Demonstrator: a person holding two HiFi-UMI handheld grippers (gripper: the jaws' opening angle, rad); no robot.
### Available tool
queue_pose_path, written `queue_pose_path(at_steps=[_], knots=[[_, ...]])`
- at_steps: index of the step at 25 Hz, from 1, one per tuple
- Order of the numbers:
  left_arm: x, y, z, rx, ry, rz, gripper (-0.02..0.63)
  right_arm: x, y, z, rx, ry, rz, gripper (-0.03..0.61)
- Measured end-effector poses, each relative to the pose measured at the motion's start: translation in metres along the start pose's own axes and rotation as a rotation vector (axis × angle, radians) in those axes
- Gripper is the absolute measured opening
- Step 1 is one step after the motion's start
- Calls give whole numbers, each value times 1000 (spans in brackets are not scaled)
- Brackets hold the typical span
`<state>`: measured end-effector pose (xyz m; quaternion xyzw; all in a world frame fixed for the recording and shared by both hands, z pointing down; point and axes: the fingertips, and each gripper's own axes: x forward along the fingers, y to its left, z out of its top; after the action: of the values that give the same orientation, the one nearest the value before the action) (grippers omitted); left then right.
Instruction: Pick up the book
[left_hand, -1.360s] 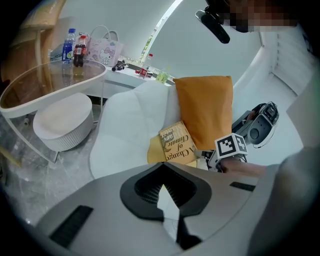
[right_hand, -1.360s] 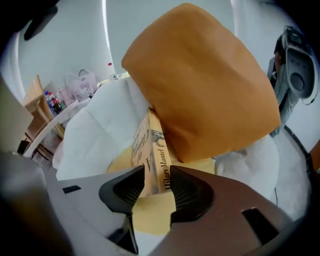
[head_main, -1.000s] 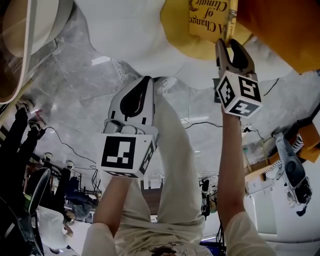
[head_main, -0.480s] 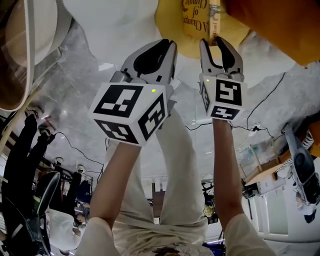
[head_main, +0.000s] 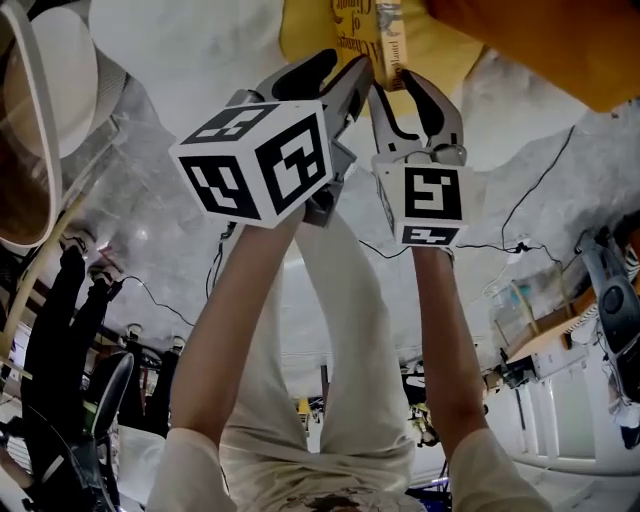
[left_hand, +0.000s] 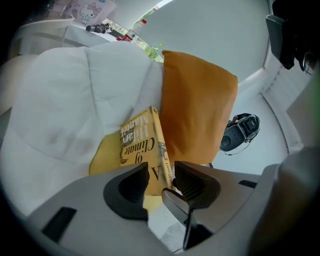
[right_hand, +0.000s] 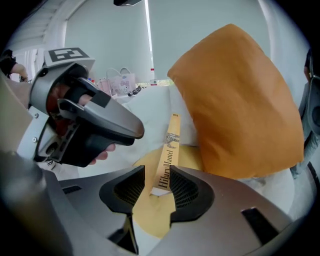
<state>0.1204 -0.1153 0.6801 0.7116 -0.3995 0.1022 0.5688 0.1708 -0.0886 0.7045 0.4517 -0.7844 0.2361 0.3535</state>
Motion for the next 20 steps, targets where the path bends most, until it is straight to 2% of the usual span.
queue_pose_path(at_steps=[5,7,12,14,20], knots=[[25,-9,3,27,71,-63,247,-2,4,1,3,-12,27,170],[34,-9,4,31,91,-73,266,-1,12,2,-6,-14,45,170],[50,7,-5,79,163,16,262,0,27,4,-29,-17,73,170],[51,12,-9,108,180,42,207,0,28,5,-21,-15,74,170],[51,13,-11,74,170,17,189,-5,26,4,17,-3,78,170]])
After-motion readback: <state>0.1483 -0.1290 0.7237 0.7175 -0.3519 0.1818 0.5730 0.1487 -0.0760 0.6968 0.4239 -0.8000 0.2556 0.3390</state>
